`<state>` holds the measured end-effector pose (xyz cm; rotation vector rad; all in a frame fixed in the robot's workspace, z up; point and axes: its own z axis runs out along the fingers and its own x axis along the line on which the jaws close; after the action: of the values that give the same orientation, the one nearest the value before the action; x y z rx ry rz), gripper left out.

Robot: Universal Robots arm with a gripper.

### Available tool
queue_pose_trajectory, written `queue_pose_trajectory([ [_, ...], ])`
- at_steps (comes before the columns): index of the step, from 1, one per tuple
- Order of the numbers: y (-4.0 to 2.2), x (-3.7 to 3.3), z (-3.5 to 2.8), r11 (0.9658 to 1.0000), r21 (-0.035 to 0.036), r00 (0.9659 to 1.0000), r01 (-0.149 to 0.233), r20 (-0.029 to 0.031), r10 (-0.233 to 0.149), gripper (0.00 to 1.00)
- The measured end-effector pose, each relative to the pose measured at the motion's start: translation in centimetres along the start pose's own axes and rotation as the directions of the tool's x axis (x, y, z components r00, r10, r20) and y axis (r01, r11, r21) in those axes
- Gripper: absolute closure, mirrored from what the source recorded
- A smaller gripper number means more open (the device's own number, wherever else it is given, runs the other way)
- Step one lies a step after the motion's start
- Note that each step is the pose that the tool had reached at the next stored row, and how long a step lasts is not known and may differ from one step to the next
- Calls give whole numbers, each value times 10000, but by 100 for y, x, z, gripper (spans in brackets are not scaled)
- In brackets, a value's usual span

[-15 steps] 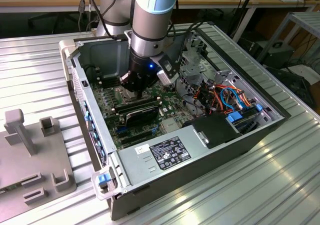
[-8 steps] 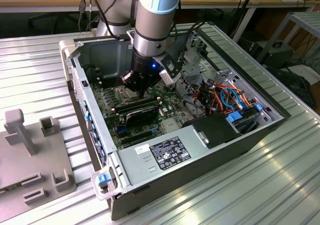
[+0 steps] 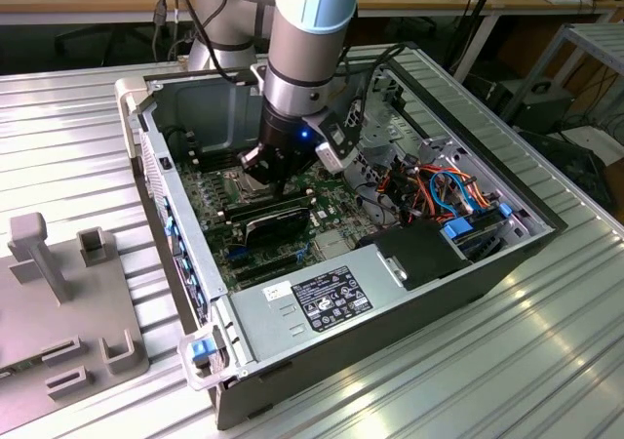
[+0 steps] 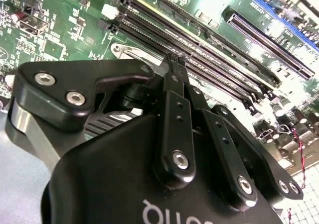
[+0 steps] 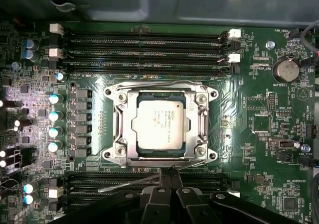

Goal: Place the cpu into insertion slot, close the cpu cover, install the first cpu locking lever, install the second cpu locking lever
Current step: 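Install the second cpu locking lever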

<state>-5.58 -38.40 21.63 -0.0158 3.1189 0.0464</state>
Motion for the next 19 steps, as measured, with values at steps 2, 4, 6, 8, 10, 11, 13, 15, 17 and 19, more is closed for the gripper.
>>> queue_pose_trajectory([
  [2,0,14,0,10000,-2,10000,1,-1,-1,89],
  [4,2,35,0,10000,-2,10000,1,0,-1,89],
  [6,6,69,-1,10000,-1,10000,1,-1,-1,89],
  [8,15,138,-3,10000,0,10000,0,-1,0,89],
  [10,16,165,-3,10000,-2,10000,1,0,-1,89],
  [11,17,198,-4,10000,-1,10000,1,-2,-1,89],
  [13,18,246,-4,10000,-2,10000,1,-1,-1,89],
  [15,20,289,-3,10000,-2,10000,1,-1,-1,89],
  [17,23,339,-1,10000,-2,10000,0,-1,0,89],
  [19,26,388,0,10000,-1,10000,1,-2,-1,89],
])
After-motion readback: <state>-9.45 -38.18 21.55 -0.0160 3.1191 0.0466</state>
